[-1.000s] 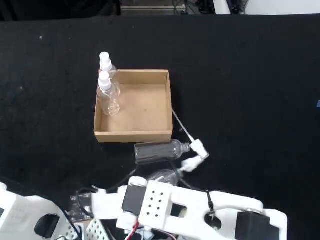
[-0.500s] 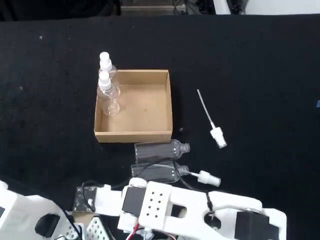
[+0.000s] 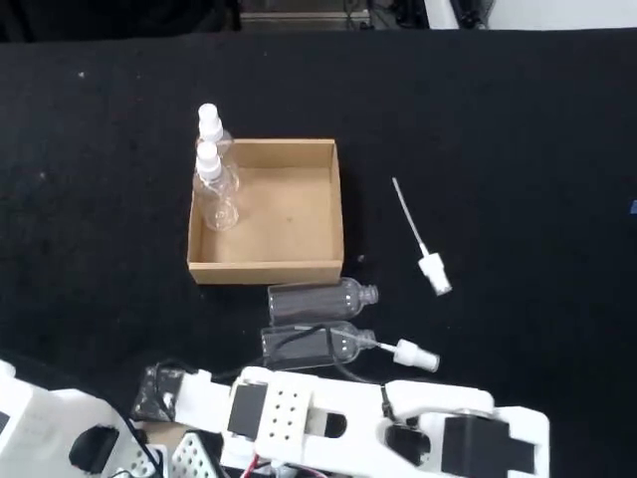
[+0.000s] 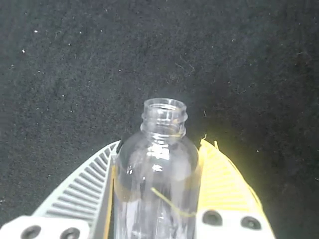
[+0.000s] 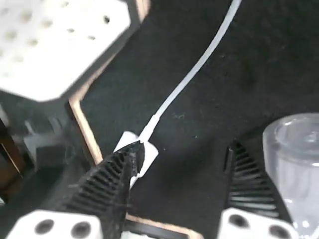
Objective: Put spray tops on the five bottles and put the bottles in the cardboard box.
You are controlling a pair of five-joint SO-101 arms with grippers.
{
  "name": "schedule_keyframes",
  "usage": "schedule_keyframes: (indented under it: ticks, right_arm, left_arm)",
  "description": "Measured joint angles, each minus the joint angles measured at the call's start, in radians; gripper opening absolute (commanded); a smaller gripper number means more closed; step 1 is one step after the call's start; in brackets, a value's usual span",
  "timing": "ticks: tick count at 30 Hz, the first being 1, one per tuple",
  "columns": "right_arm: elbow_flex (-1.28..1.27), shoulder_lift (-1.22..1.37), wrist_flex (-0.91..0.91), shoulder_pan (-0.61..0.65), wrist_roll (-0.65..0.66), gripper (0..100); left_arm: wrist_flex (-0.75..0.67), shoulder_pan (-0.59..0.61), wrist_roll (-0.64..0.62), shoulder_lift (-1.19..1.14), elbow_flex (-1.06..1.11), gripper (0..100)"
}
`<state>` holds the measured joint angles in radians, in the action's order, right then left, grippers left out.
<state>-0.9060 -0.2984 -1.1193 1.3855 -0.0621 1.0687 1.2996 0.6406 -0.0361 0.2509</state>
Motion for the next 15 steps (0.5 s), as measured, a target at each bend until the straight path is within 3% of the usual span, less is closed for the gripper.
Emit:
schedule_keyframes:
  ticks: [5,15]
  right_arm:
    - [0.025,0.017,-0.012,0.009,-0.068,25.9]
    - [0.064,0.034,-0.08,0.003,-0.075,25.8]
  left_arm:
    - [-0.003,0.0,-0.008,0.0,0.0,3]
    - [-0.003,0.0,-0.009,0.0,0.0,3]
